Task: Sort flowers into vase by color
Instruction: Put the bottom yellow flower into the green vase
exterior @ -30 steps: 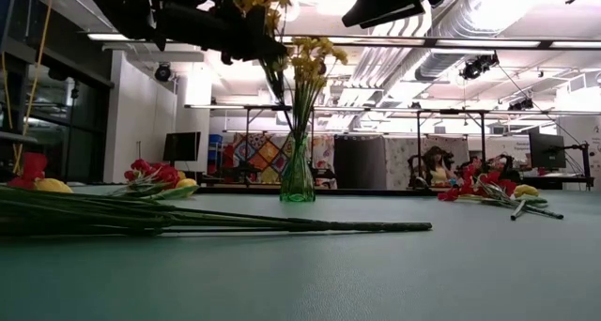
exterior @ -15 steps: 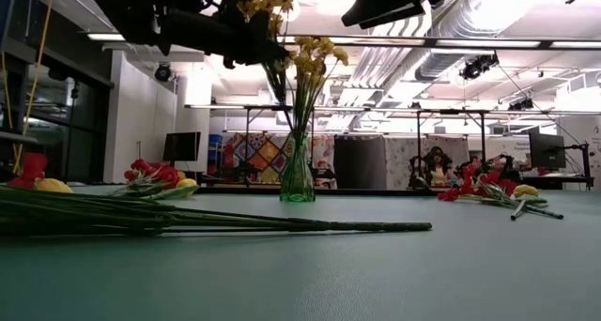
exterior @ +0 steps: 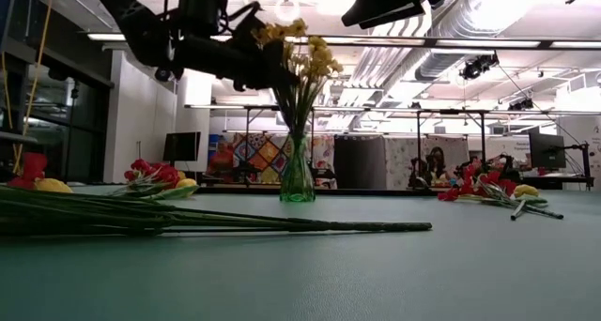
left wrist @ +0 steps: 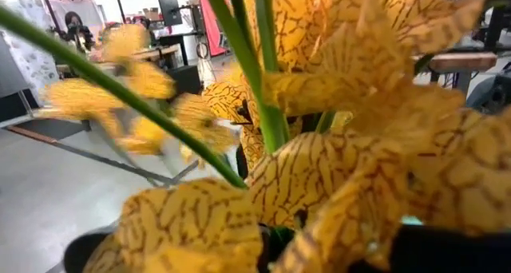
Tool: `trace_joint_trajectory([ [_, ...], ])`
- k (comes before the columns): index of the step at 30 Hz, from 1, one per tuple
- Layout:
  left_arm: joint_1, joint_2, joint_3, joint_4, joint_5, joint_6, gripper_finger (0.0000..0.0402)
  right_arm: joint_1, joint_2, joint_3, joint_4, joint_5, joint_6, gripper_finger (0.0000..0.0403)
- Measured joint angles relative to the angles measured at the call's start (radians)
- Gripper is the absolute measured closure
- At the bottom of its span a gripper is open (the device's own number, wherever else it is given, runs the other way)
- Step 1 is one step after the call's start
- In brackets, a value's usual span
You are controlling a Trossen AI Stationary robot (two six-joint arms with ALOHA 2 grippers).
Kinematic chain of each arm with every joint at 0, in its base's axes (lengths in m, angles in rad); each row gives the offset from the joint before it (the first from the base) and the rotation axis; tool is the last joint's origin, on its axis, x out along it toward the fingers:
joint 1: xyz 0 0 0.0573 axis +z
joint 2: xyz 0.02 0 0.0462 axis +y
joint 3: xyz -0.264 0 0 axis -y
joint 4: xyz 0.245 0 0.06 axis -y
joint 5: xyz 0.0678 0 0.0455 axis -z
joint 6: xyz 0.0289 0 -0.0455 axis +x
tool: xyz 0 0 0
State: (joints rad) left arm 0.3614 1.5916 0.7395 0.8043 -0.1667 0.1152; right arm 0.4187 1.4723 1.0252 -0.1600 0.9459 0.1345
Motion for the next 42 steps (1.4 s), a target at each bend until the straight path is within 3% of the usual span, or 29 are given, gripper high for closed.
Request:
trace_joint_trajectory([
  [12,0.0,0.027,0.0,0.011,0.0,-0.008,0.0392,0.0,0.0,0.0,0.0,0.0,0.0,0.0116],
  [29,-0.013,-0.16,-0.002,-0.231,-0.001,-0.01,0.0199,0.0,0.0,0.0,0.0,0.001,-0.003,0.0116],
  [34,-0.025,-0.245,-0.002,-0.327,0.0,-0.005,0.0173,0.0,0.0,0.0,0.0,0.001,-0.003,0.0116],
  [42,-0.024,-0.411,-0.002,-0.579,-0.047,0.0,0.0167,0.0,0.0,0.0,-0.001,0.001,-0.004,0.0116],
])
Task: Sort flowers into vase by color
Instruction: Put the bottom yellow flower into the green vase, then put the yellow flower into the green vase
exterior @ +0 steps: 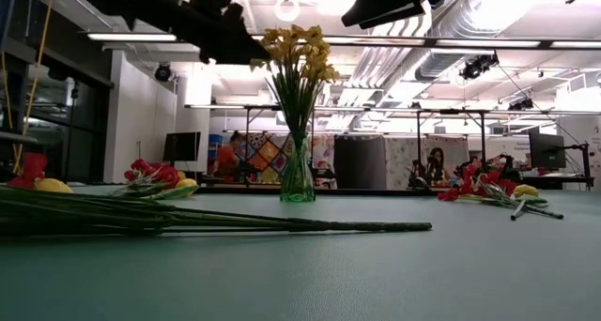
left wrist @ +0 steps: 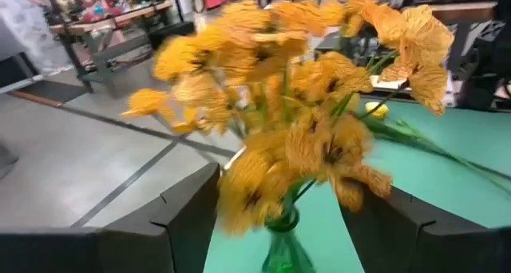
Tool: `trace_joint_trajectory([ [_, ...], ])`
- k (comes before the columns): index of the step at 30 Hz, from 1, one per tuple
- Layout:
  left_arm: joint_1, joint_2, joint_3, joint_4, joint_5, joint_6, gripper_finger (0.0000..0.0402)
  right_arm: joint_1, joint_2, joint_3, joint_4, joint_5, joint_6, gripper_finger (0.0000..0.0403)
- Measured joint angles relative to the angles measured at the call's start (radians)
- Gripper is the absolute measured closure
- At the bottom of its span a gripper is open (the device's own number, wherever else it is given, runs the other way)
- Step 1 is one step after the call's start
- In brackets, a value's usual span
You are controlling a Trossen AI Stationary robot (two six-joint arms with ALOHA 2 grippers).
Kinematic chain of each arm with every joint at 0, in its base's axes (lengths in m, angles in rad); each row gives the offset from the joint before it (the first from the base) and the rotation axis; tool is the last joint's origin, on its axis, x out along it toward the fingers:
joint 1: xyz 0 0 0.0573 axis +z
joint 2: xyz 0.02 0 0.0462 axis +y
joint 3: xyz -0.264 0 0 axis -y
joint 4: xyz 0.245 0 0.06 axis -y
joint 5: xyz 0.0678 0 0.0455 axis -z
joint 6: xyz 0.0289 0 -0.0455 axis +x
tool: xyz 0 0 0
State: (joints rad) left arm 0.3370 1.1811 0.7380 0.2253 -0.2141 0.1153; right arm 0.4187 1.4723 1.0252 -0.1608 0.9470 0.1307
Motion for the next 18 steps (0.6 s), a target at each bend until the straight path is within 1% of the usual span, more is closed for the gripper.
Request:
trace_joint_trajectory([
  [3,0.0,-0.062,0.0,-0.082,-0.01,-0.007,0.0167,0.0,0.0,0.0,0.0,0.0,0.0,0.0116],
  [9,0.0,-0.185,0.0,-0.226,-0.006,-0.07,0.0167,0.0,0.0,0.0,0.0,0.0,0.0,0.0116],
  [18,0.0,-0.37,0.0,-0.365,-0.009,-0.158,0.0167,0.0,0.0,0.0,0.0,0.0,0.0,0.0116],
])
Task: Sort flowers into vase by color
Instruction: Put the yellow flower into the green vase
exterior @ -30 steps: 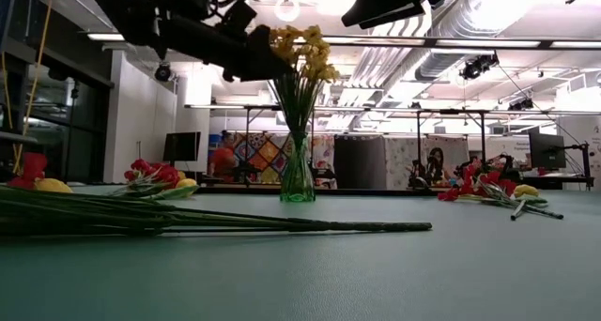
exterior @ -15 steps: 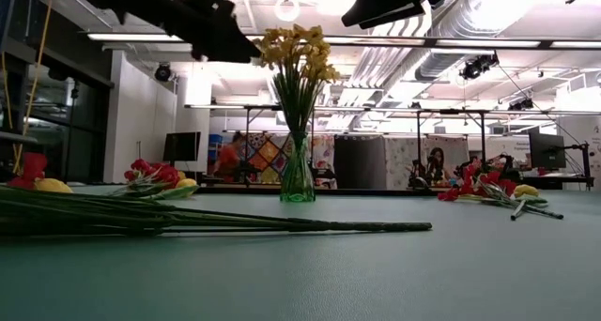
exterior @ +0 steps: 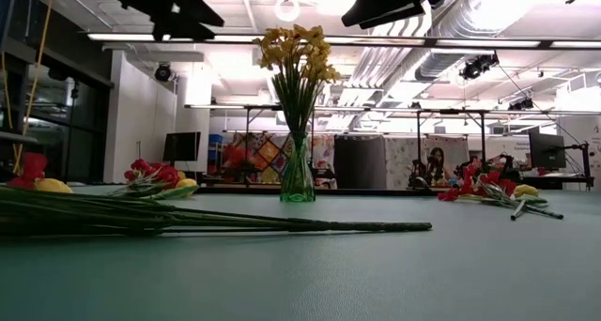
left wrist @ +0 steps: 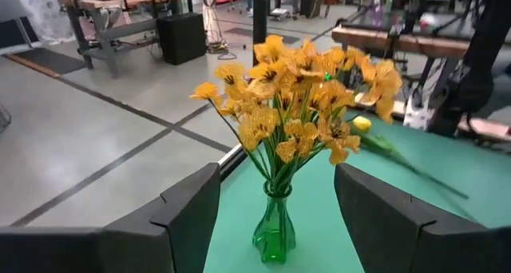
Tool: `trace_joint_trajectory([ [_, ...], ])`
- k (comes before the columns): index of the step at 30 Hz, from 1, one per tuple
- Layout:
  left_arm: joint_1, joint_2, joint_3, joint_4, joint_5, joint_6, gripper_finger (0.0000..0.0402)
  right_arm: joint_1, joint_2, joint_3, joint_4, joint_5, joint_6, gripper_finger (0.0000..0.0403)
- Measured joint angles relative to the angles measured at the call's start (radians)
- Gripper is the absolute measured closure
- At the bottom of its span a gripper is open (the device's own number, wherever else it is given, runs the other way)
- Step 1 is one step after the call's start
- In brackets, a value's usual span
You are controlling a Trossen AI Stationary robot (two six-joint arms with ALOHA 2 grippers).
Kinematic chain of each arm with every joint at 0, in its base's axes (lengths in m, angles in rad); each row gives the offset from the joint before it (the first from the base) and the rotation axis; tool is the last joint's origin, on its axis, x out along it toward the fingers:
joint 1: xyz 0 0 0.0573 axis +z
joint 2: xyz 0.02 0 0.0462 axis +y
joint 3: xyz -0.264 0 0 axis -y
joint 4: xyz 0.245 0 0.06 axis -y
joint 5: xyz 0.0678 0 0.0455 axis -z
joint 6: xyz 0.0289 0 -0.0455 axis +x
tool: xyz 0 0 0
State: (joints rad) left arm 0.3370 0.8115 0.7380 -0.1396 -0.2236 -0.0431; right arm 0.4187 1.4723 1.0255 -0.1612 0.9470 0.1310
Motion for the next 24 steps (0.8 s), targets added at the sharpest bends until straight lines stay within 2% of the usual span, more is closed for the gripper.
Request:
trace_joint_trajectory([
  [7,0.0,-0.044,-0.001,-0.252,-0.057,-0.097,0.0167,0.0,0.0,0.0,0.0,0.0,0.001,0.0116],
  [11,-0.002,-0.044,-0.084,-0.342,-0.103,-0.199,0.0167,0.0,0.0,0.0,0.0,0.0,0.003,0.0116],
  [19,-0.007,-0.018,-0.391,-0.293,-0.243,-0.42,0.017,0.0,0.0,0.0,0.0,0.0,0.027,0.0116],
  [24,-0.006,0.001,-0.448,-0.272,-0.367,-0.502,0.0182,-0.006,0.0,0.0,0.001,0.0,0.031,0.0116],
])
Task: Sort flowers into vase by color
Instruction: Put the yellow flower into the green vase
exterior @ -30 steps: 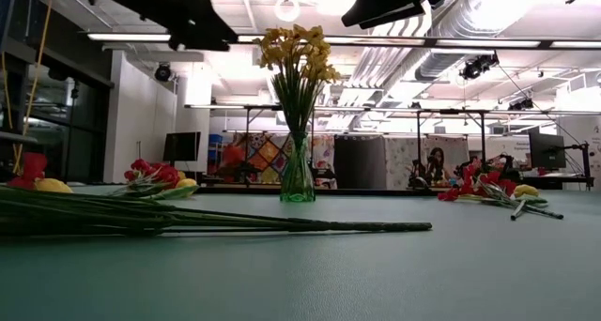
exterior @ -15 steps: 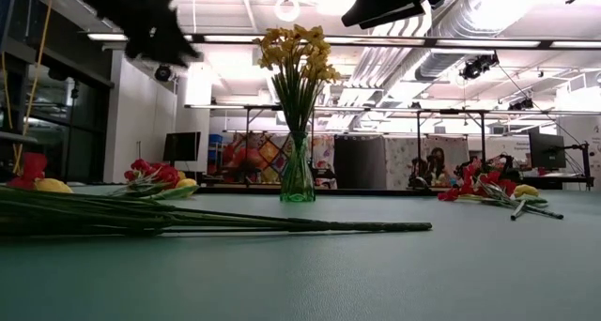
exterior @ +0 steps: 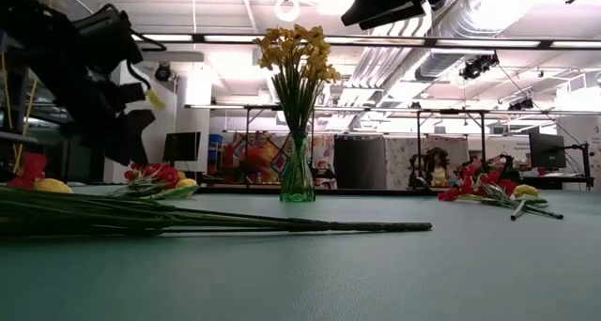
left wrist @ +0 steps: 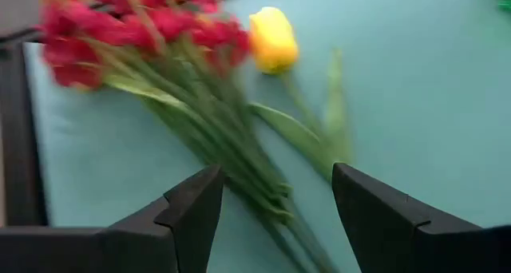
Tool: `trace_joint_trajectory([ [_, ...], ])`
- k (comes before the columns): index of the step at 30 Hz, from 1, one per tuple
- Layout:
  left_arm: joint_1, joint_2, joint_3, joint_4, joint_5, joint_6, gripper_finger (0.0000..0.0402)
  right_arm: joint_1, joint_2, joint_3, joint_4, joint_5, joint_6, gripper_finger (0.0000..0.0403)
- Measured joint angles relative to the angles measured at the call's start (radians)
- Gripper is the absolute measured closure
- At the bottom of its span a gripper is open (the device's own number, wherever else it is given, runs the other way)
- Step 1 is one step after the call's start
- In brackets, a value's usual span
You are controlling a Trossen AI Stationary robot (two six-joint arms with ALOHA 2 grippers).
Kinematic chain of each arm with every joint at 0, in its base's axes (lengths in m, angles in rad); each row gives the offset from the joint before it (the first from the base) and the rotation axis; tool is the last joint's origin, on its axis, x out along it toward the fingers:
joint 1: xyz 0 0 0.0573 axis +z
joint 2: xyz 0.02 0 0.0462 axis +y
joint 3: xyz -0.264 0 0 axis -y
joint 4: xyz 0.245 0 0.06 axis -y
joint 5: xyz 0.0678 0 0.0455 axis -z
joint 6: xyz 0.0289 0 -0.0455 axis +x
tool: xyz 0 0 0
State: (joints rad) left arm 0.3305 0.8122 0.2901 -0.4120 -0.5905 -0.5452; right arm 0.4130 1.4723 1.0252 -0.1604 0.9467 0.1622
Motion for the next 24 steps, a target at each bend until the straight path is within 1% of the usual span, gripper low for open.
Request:
trace_joint_trajectory([
  [4,0.0,0.004,0.0,0.013,-0.099,-0.019,0.0197,-0.011,0.0,0.0,0.0,0.0,0.038,0.0116],
  [7,0.0,0.012,0.001,0.016,-0.144,-0.045,0.0225,-0.019,0.0,0.0,0.0,-0.006,0.047,0.0116],
  [9,0.0,0.027,0.001,0.015,-0.163,-0.057,0.0261,-0.022,0.0,0.0,0.0,-0.014,0.047,0.0116],
  [11,0.0,0.052,0.001,0.015,-0.178,-0.078,0.0311,-0.023,0.0,0.0,0.0,-0.016,0.047,0.0116],
  [13,0.0,0.086,0.001,0.015,-0.191,-0.098,0.037,-0.023,0.0,0.0,0.0,-0.017,0.047,0.0116],
  [14,0.0,0.103,0.001,0.016,-0.203,-0.113,0.0385,-0.023,0.0,0.0,0.0,-0.017,0.047,0.0116],
  [18,0.0,0.185,0.001,0.033,-0.23,-0.166,0.0396,-0.023,0.0,0.0,0.0,-0.022,0.047,0.0116],
  [24,0.001,0.335,0.001,0.168,-0.234,-0.168,0.0401,-0.023,0.0,0.0,0.0,-0.033,0.051,0.0116],
])
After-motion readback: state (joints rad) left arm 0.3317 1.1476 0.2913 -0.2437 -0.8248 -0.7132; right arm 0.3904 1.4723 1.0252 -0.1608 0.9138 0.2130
